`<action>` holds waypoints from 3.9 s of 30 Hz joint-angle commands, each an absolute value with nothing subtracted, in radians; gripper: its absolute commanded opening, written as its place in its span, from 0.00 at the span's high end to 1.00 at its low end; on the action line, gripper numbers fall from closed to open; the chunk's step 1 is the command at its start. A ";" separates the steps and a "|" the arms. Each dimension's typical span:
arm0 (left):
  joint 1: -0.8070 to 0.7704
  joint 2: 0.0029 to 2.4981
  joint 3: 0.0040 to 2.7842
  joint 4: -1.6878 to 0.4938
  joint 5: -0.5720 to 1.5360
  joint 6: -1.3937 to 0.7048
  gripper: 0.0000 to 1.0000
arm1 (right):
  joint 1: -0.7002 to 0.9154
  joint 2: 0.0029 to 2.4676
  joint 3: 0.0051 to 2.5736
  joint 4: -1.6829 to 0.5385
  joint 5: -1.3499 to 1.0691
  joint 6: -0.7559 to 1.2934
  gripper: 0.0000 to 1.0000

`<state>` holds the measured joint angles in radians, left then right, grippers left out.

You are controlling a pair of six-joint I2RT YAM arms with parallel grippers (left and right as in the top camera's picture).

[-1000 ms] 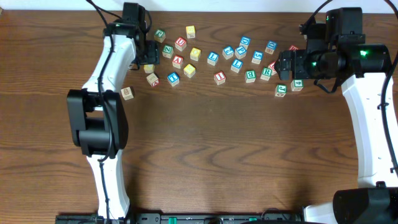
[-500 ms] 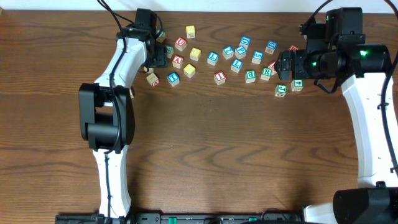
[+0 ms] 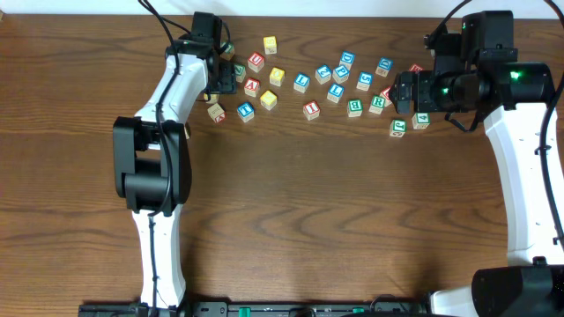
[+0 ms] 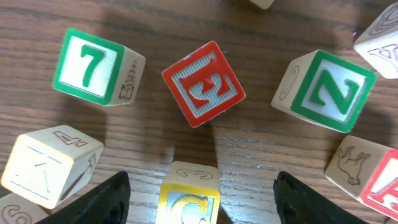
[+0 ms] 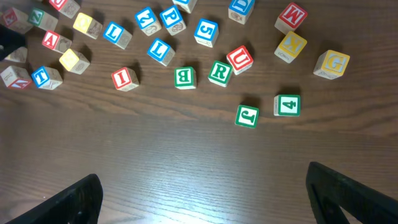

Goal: Spell out CORL
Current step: 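Lower the left gripper onto a wooden block at the cluster's left edge, then close the left gripper on the block and lift it, then carry the held block with the left gripper toward the open table center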

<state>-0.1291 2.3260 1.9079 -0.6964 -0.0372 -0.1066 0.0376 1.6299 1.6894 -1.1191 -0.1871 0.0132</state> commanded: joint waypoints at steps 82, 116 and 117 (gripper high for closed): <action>-0.288 1.869 1.864 -1.155 -0.060 -0.302 0.70 | 0.041 1.637 1.705 -1.118 -0.187 -0.001 0.01; -0.377 1.871 1.280 -0.580 0.000 -0.323 0.70 | 0.041 1.639 1.705 -1.116 -0.194 0.007 0.01; -0.377 1.871 1.277 -0.577 0.000 -0.323 0.70 | 0.041 1.639 1.705 -1.116 -0.194 0.007 0.01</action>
<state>-0.3752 1.8610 1.2949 -0.5846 -0.0017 -0.3389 0.0380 1.6299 1.6894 -1.1149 -0.1871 0.0135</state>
